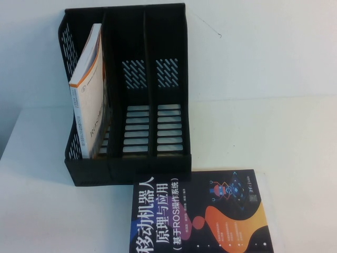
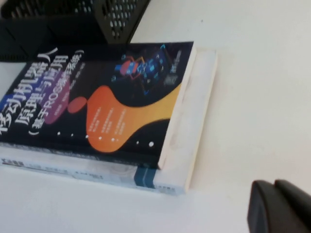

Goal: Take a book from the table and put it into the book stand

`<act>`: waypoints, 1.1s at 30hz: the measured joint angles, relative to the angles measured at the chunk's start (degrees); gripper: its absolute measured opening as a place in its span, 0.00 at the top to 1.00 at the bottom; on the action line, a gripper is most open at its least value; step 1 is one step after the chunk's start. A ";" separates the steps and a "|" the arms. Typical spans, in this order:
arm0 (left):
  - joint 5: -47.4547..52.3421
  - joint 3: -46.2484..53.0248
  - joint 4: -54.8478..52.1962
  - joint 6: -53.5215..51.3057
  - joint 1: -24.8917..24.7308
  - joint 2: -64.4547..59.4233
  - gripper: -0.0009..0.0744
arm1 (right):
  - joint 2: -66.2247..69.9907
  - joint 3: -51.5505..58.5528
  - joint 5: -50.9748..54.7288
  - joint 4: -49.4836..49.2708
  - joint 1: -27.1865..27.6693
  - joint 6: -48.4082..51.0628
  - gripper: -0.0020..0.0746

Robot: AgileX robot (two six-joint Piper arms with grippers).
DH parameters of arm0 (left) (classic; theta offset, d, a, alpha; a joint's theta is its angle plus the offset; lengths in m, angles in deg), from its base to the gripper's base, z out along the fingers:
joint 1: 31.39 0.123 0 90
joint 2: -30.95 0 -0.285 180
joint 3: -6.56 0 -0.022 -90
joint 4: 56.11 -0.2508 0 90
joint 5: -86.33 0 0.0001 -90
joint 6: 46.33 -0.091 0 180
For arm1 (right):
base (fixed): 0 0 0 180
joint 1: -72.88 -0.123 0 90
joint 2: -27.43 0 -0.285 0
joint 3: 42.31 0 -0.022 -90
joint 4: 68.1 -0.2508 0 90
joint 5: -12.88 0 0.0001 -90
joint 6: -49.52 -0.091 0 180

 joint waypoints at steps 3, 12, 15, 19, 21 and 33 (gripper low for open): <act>-4.17 2.64 -3.23 -3.00 0.00 2.27 0.99 | -2.07 2.12 -0.33 -3.27 2.29 0.00 0.97; 5.12 3.67 -31.91 10.82 0.00 3.65 0.99 | -12.78 5.35 -2.71 -3.27 19.66 0.17 0.97; 8.76 3.67 -38.35 17.59 0.00 3.65 0.99 | -13.59 9.32 -6.66 -3.05 23.93 2.58 0.97; 8.76 3.67 -40.87 19.26 0.00 3.65 0.99 | -13.57 12.82 -11.95 -2.96 25.77 8.14 0.97; 8.76 3.67 -41.26 19.70 0.00 3.65 0.99 | -13.57 12.88 -12.06 -2.96 25.91 10.38 0.97; 8.76 3.67 -41.48 20.06 0.00 3.65 0.99 | -13.57 12.88 -11.95 -2.43 25.91 17.23 0.97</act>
